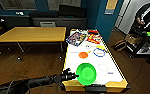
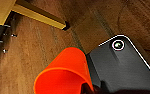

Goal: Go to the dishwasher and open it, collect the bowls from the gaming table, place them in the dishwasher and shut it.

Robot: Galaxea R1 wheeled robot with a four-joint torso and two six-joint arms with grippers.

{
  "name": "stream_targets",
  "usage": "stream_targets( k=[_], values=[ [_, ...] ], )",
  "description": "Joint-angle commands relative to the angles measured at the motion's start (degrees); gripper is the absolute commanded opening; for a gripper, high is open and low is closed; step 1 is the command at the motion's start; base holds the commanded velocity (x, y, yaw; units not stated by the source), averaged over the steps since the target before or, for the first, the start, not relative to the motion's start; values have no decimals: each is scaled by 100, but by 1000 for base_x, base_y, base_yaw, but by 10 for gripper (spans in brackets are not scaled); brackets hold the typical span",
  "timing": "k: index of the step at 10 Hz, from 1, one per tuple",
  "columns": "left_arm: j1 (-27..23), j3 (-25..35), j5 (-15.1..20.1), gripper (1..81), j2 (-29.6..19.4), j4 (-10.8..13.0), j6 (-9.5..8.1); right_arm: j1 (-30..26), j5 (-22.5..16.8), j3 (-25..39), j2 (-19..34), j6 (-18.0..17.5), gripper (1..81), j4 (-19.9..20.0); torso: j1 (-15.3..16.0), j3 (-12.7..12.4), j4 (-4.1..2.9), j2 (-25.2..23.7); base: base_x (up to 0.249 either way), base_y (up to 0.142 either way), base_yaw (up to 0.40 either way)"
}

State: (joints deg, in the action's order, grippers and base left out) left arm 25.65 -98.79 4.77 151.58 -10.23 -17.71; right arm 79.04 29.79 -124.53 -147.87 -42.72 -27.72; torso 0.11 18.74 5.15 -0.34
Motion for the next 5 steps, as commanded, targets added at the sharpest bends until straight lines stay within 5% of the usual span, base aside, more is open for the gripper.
stream_targets(
  k=[1, 5],
  values=[
    [-619, 97, 77, 10, -39, 187, 40, -138, -114, 0, 168, -17, 10, -155, 0, -259, 0, 0, 0, 0, 0],
    [189, 299, 24, 10, -505, 645, 49, -121, -114, -88, 89, -17, 10, -225, -2, -720, 0, 0, 0, 0, 0]
  ],
)
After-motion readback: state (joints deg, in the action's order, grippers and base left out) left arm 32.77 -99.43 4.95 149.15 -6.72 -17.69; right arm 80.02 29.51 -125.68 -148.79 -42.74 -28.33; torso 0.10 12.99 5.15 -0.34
